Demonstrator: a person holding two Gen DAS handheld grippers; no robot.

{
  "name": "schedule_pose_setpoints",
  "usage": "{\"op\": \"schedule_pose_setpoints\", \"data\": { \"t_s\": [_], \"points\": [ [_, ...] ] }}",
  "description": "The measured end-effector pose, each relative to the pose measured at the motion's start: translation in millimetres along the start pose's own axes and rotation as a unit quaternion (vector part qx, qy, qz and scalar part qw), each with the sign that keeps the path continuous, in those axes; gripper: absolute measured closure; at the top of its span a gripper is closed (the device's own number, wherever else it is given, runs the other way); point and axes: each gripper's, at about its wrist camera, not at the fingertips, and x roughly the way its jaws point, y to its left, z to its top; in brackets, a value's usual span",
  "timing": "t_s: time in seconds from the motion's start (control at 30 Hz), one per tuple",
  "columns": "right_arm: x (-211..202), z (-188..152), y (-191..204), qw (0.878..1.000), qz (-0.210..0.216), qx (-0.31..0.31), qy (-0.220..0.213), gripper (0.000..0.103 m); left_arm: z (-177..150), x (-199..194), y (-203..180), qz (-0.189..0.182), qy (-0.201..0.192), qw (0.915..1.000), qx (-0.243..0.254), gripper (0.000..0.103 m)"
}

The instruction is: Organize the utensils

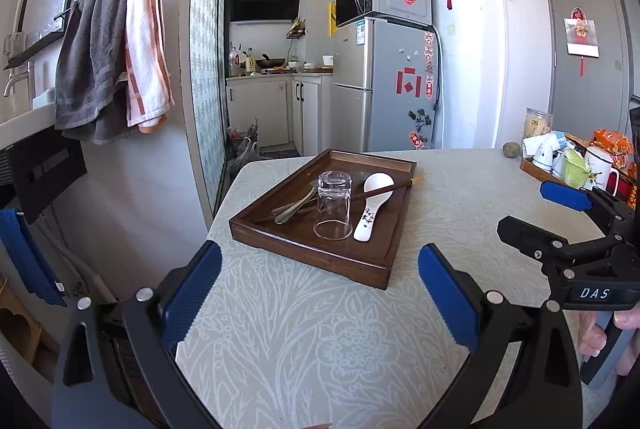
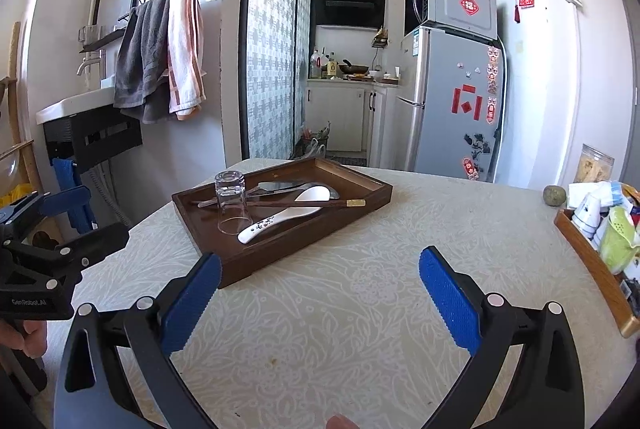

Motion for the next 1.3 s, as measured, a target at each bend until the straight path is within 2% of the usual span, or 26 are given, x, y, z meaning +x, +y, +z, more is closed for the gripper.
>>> {"op": "schedule_pose_setpoints", "data": {
  "t_s": [0.4,0.63,1.3],
  "points": [
    [-1.2,0.0,-1.9,1.000,0.001,0.004,-0.006,0.003,-0.1,0.6,1.0,0.000,0.001,1.0000,-0.001,0.003],
    [-3.0,0.3,-1.5,1.000,0.018,-0.001,-0.009,0.003,-0.4,0.0,-0.5,-0.004,0.000,1.0000,0.003,0.003],
    [-0.4,0.5,0.7,1.000,0.016,0.000,-0.003,0.003,-0.1,0.1,-1.9,-0.013,0.001,0.9999,0.007,0.003]
  ]
}}
